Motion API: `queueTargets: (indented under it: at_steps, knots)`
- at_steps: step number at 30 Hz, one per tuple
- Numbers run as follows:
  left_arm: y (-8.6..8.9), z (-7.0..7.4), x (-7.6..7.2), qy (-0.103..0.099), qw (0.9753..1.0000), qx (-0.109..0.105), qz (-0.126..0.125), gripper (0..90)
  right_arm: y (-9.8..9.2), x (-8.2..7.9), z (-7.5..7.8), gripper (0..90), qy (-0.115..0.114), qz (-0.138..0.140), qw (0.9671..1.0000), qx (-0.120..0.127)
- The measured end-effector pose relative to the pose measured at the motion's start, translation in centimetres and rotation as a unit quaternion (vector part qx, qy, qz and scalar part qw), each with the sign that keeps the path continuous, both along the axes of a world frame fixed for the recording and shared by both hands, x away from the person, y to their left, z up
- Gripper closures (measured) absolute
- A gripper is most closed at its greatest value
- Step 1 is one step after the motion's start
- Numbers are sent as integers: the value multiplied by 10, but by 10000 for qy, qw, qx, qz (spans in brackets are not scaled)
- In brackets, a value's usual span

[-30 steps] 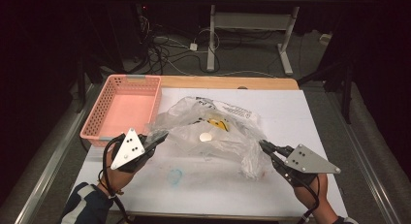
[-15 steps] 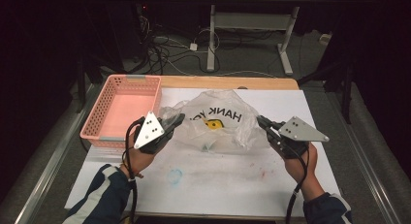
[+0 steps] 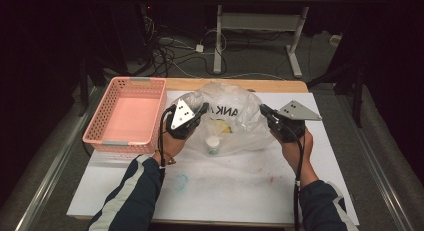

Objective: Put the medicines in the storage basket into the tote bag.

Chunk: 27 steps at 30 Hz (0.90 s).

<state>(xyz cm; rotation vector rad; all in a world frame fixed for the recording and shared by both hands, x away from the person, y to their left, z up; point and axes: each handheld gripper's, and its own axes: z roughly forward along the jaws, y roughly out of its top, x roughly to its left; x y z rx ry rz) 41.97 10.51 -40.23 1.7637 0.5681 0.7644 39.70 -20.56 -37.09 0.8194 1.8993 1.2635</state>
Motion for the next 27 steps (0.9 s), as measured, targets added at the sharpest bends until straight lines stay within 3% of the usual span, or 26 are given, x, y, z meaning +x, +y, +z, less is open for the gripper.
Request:
queueTargets:
  at_steps: [5, 10, 16, 23, 27]
  knots:
    - [-6, 11, 10, -130, 9998, 137, 75, 877, 11, 13, 8, 900, 13, 18, 9999, 119]
    - [-10, 26, 13, -167, 9998, 50, 88, 877, 20, 19, 21, 900, 65, 84, 9998, 183]
    - [-14, 49, 2, -400, 9992, -11, -1, 878, 28, 10, 50, 900, -134, 111, 9994, 293]
    - [-13, 96, -12, -723, 9971, -211, -115, 878, 34, -7, 96, 900, -449, 195, 9978, 442]
    - [-13, 113, -14, -847, 9960, -236, -144, 878, 35, -11, 114, 900, -579, 208, 9968, 506]
